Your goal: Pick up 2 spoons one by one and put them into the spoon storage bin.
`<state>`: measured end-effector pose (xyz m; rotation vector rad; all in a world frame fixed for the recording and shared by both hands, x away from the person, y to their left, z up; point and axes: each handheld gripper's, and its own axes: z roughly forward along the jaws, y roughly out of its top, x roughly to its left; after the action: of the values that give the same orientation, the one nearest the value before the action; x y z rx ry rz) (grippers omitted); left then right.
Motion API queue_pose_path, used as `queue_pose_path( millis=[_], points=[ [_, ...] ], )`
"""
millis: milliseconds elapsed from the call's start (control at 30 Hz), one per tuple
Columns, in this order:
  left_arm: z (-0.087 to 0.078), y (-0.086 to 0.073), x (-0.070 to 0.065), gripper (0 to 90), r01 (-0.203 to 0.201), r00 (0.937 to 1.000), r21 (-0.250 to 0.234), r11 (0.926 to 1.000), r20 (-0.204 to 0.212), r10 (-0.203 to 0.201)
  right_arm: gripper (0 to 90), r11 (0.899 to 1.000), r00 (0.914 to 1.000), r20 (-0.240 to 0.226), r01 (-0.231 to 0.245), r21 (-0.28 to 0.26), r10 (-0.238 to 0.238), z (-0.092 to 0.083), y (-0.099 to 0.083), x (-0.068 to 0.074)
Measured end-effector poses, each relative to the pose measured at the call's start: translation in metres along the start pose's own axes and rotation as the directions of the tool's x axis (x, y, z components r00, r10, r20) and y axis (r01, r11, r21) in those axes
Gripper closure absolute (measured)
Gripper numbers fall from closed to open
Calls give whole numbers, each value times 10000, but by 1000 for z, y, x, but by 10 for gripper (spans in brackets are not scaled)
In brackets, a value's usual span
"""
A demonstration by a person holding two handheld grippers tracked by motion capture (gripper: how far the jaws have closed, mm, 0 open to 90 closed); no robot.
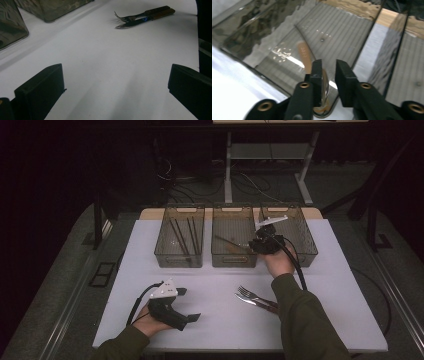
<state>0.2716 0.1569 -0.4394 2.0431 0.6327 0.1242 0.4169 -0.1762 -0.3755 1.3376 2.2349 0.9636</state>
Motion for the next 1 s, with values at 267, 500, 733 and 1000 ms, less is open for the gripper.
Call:
queue_pose_path(
  millis=[267, 500, 733, 1000],
  points=[
    [0, 0, 0, 0, -35, 10000, 28, 10000, -13, 35, 542, 9991, 9988, -482, -52, -423, 32, -13, 1, -2],
    [0, 0, 1, 0, -72, 10000, 45, 10000, -23, 72, 429, 9962, 9893, -1420, 216, -841, -334, -29, -4, -5],
    [0, 0, 0, 0, -50, 10000, 29, 10000, -15, 50, 370, 9895, 9754, -2129, 262, -1424, -564, -40, -20, -5],
    [1, 0, 0, 0, -29, 10000, 43, 10000, -13, 29, 306, 9877, 9639, -2590, 220, -1550, -621, -50, -43, -8]
  ],
)
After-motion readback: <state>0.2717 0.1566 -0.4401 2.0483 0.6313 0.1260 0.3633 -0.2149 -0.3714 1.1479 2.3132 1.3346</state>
